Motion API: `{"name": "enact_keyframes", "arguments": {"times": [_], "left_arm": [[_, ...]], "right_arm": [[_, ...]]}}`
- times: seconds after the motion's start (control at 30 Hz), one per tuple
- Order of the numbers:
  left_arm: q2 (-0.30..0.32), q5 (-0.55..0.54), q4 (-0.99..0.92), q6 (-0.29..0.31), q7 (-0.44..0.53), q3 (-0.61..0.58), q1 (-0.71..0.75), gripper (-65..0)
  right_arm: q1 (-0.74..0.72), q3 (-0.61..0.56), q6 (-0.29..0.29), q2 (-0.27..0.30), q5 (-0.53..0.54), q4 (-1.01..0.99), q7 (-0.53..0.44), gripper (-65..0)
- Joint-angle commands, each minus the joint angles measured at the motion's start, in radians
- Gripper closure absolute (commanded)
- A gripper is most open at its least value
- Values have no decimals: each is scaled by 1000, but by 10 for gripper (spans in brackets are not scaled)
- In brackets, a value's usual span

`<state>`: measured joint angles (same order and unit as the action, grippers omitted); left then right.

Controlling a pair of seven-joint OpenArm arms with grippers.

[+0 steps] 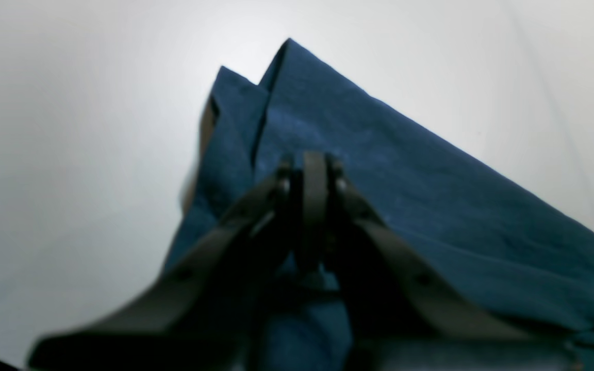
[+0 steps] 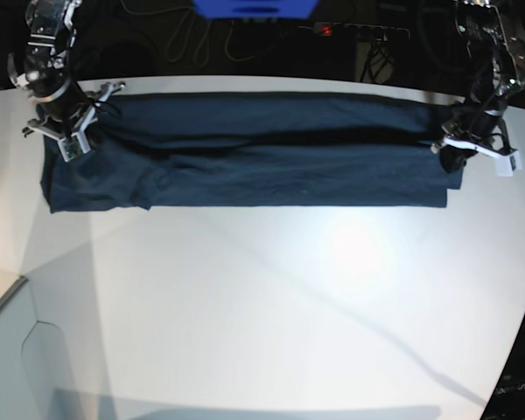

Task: Layout the t-shirt on the table in an organized manner, then fold the t-shirt properly
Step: 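Hold both ends of the navy band and smooth it flat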

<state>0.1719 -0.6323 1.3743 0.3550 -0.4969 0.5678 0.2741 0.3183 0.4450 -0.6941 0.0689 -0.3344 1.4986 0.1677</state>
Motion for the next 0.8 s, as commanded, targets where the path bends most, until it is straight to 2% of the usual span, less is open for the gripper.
{"name": "enact_keyframes", "arguments": {"times": [0.0, 0.43, 0.67, 0.7, 0.77], "left_arm": [[13, -5, 15, 8, 20, 5, 0, -2], [19, -5, -103, 8, 22, 5, -37, -2], [21, -4, -106, 8, 14, 5, -57, -7], [28, -4, -106, 8, 14, 5, -57, -13], [39, -13, -106, 8, 13, 1, -57, -63]], "right_arm": [[-18, 4, -4, 10, 13, 0, -24, 0], [-92, 5, -4, 78, 11, -175, -24, 0], [-95, -2, -4, 104, 10, -214, -20, 0], [-94, -2, -4, 104, 10, -214, -20, -1], [-94, -2, -4, 104, 10, -214, -18, -48]]}}
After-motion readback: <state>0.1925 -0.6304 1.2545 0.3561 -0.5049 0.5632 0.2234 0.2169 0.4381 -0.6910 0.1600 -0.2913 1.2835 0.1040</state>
